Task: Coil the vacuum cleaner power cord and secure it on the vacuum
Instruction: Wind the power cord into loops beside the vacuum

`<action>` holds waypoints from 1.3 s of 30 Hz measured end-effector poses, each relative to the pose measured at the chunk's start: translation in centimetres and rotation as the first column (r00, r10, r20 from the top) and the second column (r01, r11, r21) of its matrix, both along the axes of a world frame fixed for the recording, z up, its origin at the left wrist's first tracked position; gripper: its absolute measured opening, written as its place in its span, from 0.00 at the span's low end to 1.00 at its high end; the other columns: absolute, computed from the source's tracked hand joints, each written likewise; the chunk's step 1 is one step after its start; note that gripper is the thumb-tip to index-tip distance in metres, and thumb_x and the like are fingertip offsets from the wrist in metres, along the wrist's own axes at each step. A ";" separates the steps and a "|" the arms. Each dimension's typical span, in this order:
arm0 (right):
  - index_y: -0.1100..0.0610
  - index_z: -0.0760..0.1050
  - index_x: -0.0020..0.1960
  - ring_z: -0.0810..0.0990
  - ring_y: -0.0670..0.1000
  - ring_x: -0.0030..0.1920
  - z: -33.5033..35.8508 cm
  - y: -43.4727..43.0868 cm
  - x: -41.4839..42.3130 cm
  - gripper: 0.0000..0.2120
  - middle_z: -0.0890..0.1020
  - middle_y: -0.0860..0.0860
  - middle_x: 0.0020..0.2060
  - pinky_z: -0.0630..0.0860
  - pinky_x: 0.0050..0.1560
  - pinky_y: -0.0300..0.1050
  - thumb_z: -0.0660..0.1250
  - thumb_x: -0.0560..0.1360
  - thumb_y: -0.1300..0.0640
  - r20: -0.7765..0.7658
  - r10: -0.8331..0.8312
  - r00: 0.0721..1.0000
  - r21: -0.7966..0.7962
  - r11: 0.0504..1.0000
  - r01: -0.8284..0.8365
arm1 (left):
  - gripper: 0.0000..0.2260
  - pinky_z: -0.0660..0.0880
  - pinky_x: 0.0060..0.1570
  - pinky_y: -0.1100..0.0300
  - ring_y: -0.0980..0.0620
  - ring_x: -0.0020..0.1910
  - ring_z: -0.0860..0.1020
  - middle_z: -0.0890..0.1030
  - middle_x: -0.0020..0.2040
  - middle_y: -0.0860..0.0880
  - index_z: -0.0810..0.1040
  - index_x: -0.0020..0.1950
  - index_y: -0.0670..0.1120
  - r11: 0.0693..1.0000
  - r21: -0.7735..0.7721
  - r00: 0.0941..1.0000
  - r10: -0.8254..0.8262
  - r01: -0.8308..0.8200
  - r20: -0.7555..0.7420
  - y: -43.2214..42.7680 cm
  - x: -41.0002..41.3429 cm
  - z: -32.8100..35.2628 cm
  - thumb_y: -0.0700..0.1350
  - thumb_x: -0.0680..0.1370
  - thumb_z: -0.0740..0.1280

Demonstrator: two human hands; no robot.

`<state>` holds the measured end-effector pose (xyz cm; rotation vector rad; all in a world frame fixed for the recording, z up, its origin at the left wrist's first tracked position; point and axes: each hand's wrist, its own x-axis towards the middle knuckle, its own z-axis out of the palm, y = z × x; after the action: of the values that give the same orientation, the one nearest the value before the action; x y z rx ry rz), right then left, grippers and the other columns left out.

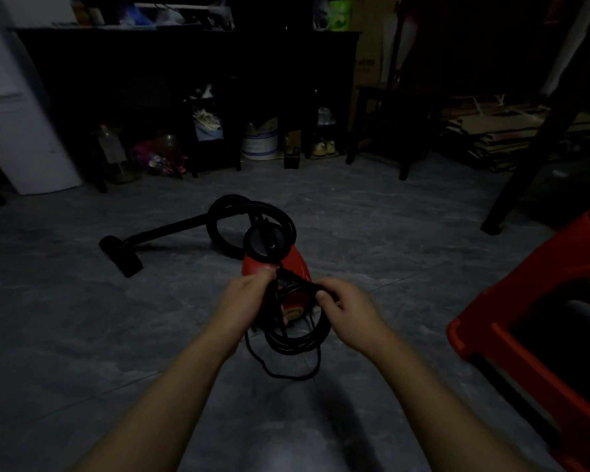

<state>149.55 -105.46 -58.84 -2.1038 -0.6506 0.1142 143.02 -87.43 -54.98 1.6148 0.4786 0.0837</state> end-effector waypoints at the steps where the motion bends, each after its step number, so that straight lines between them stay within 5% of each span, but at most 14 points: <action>1: 0.46 0.78 0.59 0.80 0.44 0.50 -0.1 0.0 0.1 0.11 0.82 0.43 0.50 0.77 0.51 0.42 0.61 0.81 0.56 0.009 -0.008 1.000 -0.006 1.000 0.008 | 0.16 0.82 0.46 0.45 0.43 0.39 0.86 0.87 0.42 0.44 0.85 0.46 0.45 1.000 -0.011 1.000 -0.010 0.010 0.001 -0.1 -0.1 0.1 0.54 0.79 0.63; 5: 0.46 0.78 0.59 0.80 0.44 0.49 -0.3 0.1 0.2 0.12 0.81 0.43 0.49 0.76 0.50 0.40 0.60 0.81 0.57 0.000 -0.013 1.000 -0.004 1.000 0.013 | 0.13 0.80 0.43 0.42 0.47 0.31 0.79 0.78 0.32 0.45 0.77 0.35 0.44 0.998 0.045 0.998 -0.041 0.039 0.054 -0.3 -0.3 -0.1 0.44 0.79 0.63; 9: 0.47 0.78 0.58 0.80 0.44 0.49 -0.5 0.2 0.3 0.12 0.80 0.42 0.47 0.74 0.49 0.39 0.60 0.81 0.57 0.004 -0.023 1.000 -0.016 1.000 0.023 | 0.10 0.76 0.31 0.62 0.57 0.29 0.77 0.77 0.32 0.48 0.77 0.38 0.43 0.987 0.124 0.990 -0.113 0.102 0.081 -0.4 -0.2 -0.1 0.42 0.80 0.66; 11: 0.47 0.79 0.58 0.80 0.45 0.48 -0.5 0.2 0.4 0.12 0.81 0.43 0.46 0.74 0.48 0.40 0.60 0.81 0.58 -0.001 -0.030 1.000 -0.006 1.000 0.030 | 0.04 0.77 0.34 0.66 0.57 0.34 0.82 0.83 0.36 0.48 0.80 0.44 0.43 0.982 0.116 0.984 -0.161 0.153 0.069 -0.4 -0.3 -0.3 0.42 0.76 0.72; 14: 0.48 0.79 0.58 0.79 0.44 0.47 -0.5 0.1 0.4 0.11 0.81 0.43 0.46 0.75 0.47 0.40 0.60 0.81 0.57 -0.012 -0.043 0.999 -0.003 0.999 0.043 | 0.08 0.81 0.44 0.60 0.50 0.44 0.86 0.86 0.44 0.44 0.81 0.51 0.43 0.967 0.133 0.974 -0.223 0.215 0.044 -0.2 -0.3 -0.6 0.39 0.73 0.75; 17: 0.51 0.78 0.59 0.79 0.40 0.47 -0.6 0.1 0.5 0.10 0.81 0.42 0.46 0.74 0.48 0.39 0.61 0.81 0.57 -0.084 -0.080 0.993 0.054 0.995 0.085 | 0.06 0.81 0.40 0.61 0.47 0.38 0.85 0.86 0.43 0.40 0.80 0.50 0.41 0.971 0.100 0.972 -0.224 0.217 0.067 -0.1 -0.4 -0.2 0.34 0.75 0.71; 21: 0.51 0.73 0.69 0.79 0.44 0.60 -0.5 0.7 0.1 0.17 0.81 0.47 0.60 0.76 0.63 0.46 0.63 0.80 0.56 -0.165 -0.017 0.986 0.164 0.985 0.044 | 0.09 0.81 0.41 0.56 0.44 0.36 0.82 0.85 0.40 0.39 0.79 0.50 0.40 0.971 0.103 0.971 -0.225 0.217 0.078 0.3 -0.3 0.1 0.29 0.75 0.65; 24: 0.48 0.70 0.71 0.79 0.44 0.56 -0.2 1.0 -0.4 0.20 0.80 0.45 0.58 0.76 0.58 0.41 0.63 0.80 0.58 -0.124 0.021 0.992 0.105 0.994 -0.008 | 0.13 0.81 0.44 0.52 0.45 0.40 0.83 0.84 0.41 0.43 0.80 0.50 0.45 0.952 0.222 0.968 -0.235 0.210 0.092 0.7 -0.1 -0.4 0.30 0.74 0.65; 30: 0.41 0.66 0.72 0.79 0.43 0.58 -0.2 1.0 -0.7 0.25 0.80 0.43 0.58 0.78 0.58 0.44 0.65 0.79 0.57 -0.050 0.050 0.998 0.091 0.995 -0.045 | 0.18 0.77 0.41 0.67 0.56 0.44 0.83 0.85 0.43 0.49 0.82 0.47 0.49 0.907 0.353 0.957 -0.276 0.230 0.086 1.8 -0.1 -0.6 0.27 0.72 0.64; 34: 0.35 0.53 0.76 0.77 0.45 0.65 -0.8 1.6 -0.9 0.33 0.75 0.46 0.69 0.78 0.61 0.47 0.64 0.78 0.54 -0.013 0.123 0.992 0.031 0.992 -0.122 | 0.22 0.74 0.40 0.72 0.61 0.42 0.83 0.85 0.43 0.51 0.83 0.47 0.50 0.899 0.368 0.956 -0.283 0.236 0.077 2.2 -0.1 -0.3 0.24 0.72 0.62; 39: 0.43 0.67 0.72 0.79 0.42 0.58 -1.1 1.7 -0.6 0.24 0.80 0.43 0.60 0.76 0.54 0.38 0.64 0.79 0.59 -0.013 0.130 0.991 0.046 0.991 -0.129 | 0.23 0.75 0.38 0.71 0.62 0.39 0.82 0.85 0.38 0.51 0.84 0.43 0.51 0.901 0.351 0.955 -0.291 0.253 0.058 2.5 0.1 -0.7 0.24 0.71 0.61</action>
<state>148.95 -103.77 -59.91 -2.0150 -0.7735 0.1866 143.08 -84.90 -55.65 1.9923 0.1511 0.0448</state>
